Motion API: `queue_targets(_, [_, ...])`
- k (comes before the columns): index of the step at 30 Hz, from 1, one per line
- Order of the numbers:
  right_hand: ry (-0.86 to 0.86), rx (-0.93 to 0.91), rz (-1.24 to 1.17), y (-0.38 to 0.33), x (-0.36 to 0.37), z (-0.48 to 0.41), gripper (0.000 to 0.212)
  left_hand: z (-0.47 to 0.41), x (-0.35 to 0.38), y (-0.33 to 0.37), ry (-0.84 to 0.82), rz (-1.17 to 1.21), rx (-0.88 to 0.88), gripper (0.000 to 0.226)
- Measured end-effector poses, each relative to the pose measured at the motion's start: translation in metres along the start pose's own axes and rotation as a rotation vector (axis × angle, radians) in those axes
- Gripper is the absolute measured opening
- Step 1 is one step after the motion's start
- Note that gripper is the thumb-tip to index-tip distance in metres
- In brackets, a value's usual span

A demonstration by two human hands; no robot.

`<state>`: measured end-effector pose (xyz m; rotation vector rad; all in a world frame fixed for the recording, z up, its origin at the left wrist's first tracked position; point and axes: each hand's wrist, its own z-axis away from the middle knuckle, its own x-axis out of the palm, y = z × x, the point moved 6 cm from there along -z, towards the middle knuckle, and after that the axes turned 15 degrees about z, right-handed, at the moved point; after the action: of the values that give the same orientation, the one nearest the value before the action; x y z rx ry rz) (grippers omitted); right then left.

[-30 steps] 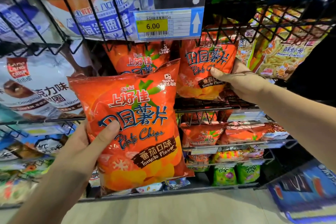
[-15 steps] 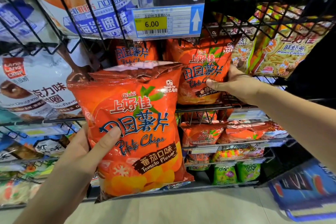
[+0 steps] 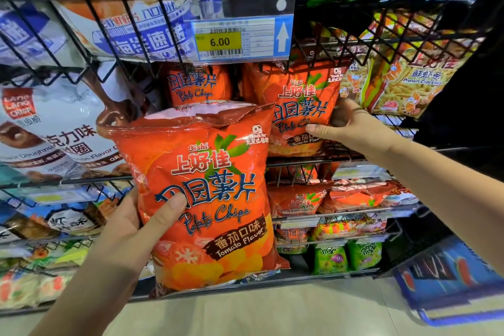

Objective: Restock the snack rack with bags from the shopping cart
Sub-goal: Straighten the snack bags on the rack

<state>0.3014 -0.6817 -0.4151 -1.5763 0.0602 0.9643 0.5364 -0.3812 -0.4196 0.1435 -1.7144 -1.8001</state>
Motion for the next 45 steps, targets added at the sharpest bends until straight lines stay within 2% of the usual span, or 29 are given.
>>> queue_targets(3, [0.088, 0.046, 0.02, -0.001, -0.004, 0.023, 0.097, 0.002, 0.004, 0.004, 0.002, -0.009, -0.01, 0.102])
queue_targets(5, [0.192, 0.028, 0.062, -0.007, -0.005, 0.047, 0.09, 0.002, 0.005, 0.006, 0.017, -0.016, -0.016, 0.106])
queue_targets(7, [0.211, -0.031, 0.065, -0.018, 0.003, 0.07, 0.082, 0.0, 0.006, 0.009, 0.025, -0.02, -0.013, 0.108])
queue_targets(12, [0.066, -0.173, -0.017, -0.057, 0.031, 0.096, 0.077, 0.0, 0.013, 0.017, -0.014, -0.038, -0.01, 0.101])
queue_targets(17, [-0.16, -0.207, -0.153, -0.074, 0.067, 0.1, 0.084, -0.004, 0.021, 0.021, -0.075, -0.057, -0.011, 0.096])
queue_targets(21, [-0.254, -0.213, -0.188, -0.086, 0.087, 0.104, 0.075, -0.01, 0.021, 0.024, -0.104, -0.089, -0.003, 0.082])
queue_targets(24, [-0.183, -0.205, -0.185, -0.091, 0.092, 0.102, 0.069, -0.017, 0.02, 0.028, -0.094, -0.165, 0.028, 0.075])
queue_targets(28, [-0.095, -0.234, -0.236, -0.102, 0.087, 0.099, 0.062, -0.02, 0.022, 0.04, -0.142, -0.239, 0.114, 0.092])
queue_targets(32, [-0.086, -0.313, -0.28, -0.118, 0.08, 0.101, 0.058, -0.014, 0.023, 0.059, -0.209, -0.339, 0.197, 0.094])
queue_targets(35, [-0.049, -0.365, -0.283, -0.13, 0.074, 0.096, 0.061, -0.019, 0.024, 0.071, -0.173, -0.388, 0.287, 0.077])
queue_targets(37, [-0.02, -0.383, -0.247, -0.136, 0.072, 0.091, 0.06, -0.023, 0.025, 0.077, -0.134, -0.381, 0.336, 0.067])
queue_targets(45, [0.107, -0.346, -0.031, -0.13, 0.077, 0.077, 0.056, -0.039, 0.023, 0.073, -0.055, -0.445, 0.367, 0.072])
